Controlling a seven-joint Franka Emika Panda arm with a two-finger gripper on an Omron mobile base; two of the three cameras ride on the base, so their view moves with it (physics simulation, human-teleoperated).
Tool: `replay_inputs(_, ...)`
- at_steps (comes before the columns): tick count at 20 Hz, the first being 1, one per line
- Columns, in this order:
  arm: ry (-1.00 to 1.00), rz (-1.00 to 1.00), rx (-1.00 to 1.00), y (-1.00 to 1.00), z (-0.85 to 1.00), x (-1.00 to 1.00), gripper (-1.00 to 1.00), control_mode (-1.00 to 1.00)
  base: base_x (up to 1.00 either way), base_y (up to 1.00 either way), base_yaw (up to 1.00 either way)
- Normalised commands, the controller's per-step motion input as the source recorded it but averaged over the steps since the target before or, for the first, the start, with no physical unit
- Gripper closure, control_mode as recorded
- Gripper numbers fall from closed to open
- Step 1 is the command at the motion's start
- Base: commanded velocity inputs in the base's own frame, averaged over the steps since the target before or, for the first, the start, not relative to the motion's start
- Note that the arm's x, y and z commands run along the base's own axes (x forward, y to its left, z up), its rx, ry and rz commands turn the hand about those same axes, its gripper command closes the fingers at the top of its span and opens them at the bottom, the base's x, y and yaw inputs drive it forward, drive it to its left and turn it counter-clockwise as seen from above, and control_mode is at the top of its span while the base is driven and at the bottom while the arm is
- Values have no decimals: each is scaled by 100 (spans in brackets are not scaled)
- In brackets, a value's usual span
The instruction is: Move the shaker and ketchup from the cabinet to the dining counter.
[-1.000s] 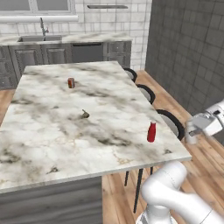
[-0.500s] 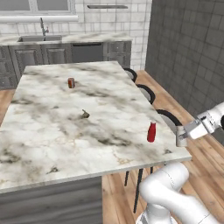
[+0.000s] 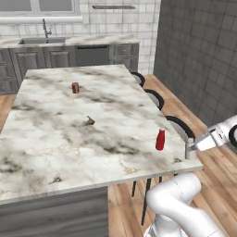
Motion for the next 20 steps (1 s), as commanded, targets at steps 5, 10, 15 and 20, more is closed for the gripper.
replay_inputs(5,-58,21,0,-2,-60,26,100,-100,0,0,0)
replay_inputs(10,-58,27,0,-22,-72,19,100,-100,0,0,0)
replay_inputs(15,-57,30,-1,-19,-79,22,100,-100,0,0,0)
replay_inputs(20,-63,31,-3,-10,-69,23,100,-100,0,0,0)
